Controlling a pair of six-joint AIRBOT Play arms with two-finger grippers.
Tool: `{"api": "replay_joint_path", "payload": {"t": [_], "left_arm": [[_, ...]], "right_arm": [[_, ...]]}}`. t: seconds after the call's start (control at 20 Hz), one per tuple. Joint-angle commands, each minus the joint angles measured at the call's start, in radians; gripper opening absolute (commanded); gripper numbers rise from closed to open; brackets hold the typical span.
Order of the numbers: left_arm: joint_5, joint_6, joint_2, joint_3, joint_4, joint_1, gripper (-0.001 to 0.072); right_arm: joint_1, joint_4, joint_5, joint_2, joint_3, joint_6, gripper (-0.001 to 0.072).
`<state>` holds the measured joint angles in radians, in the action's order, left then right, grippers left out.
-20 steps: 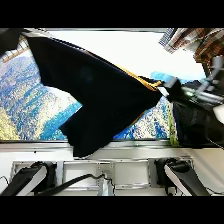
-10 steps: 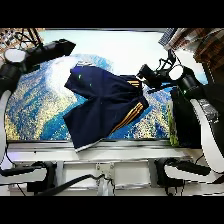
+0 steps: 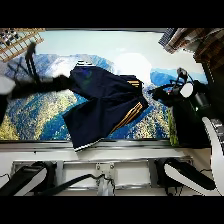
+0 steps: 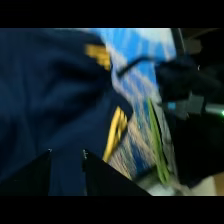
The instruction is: Fold the clothes and pants, and hang the long-sleeved shirts on hangers.
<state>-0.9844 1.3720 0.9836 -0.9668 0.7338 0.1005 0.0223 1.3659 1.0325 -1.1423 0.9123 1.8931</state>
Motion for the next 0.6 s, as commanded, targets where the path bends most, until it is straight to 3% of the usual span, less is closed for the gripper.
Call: {"api": "replay_joint_path", "payload": {"t": [0.0, 0.2, 0.55], "left_arm": [[0.068, 0.172, -0.206, 0.276, 0.021, 0.07, 0.0237], [0.114, 0.233, -0.356, 0.426, 0.022, 0.101, 0.0236], [0.145, 0.237, -0.392, 0.441, 0.023, 0.1, 0.0236]], "right_arm": [[0.048, -0.148, -0.051, 0.015, -0.115, -0.097, 0.063], [0.047, -0.241, -0.092, -0.056, -0.117, -0.161, 0.0694], [0.045, -0.42, -0.162, -0.149, -0.116, -0.187, 0.0693]]}}
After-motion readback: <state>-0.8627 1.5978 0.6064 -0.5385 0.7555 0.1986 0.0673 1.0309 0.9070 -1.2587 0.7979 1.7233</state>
